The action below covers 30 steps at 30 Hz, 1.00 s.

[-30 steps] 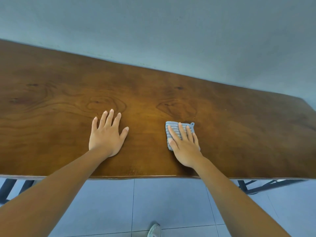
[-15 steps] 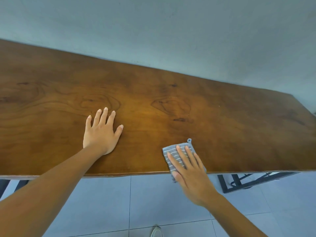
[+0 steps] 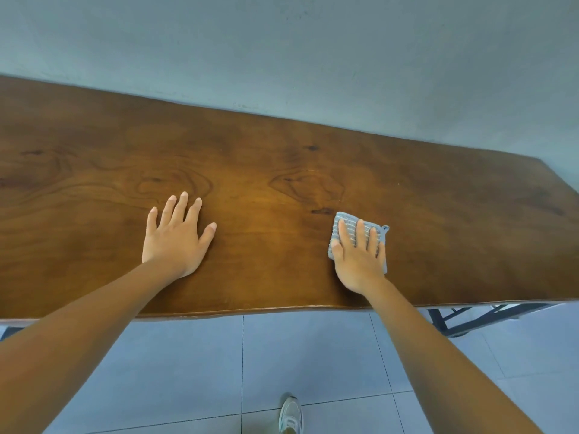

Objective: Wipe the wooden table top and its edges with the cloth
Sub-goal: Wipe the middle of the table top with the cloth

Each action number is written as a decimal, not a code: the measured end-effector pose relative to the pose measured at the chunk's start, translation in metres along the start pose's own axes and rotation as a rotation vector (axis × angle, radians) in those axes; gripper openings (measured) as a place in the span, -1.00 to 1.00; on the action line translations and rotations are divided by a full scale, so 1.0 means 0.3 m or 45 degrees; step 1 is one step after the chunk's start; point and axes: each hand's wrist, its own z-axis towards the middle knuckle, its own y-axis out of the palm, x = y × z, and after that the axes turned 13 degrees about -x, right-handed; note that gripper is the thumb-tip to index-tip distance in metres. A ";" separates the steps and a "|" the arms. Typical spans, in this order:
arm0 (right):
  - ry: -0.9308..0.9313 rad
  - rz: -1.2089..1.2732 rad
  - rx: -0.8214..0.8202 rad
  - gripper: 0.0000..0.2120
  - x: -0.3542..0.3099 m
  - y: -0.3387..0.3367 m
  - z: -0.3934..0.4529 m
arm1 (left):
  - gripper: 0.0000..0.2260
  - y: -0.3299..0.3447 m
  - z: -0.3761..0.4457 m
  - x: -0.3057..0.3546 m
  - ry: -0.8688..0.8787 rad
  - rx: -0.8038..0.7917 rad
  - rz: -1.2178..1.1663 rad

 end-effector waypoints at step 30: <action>-0.228 -0.061 -0.054 -0.45 0.050 -0.251 0.443 | -0.41 -0.068 0.273 0.425 0.062 -0.003 -0.199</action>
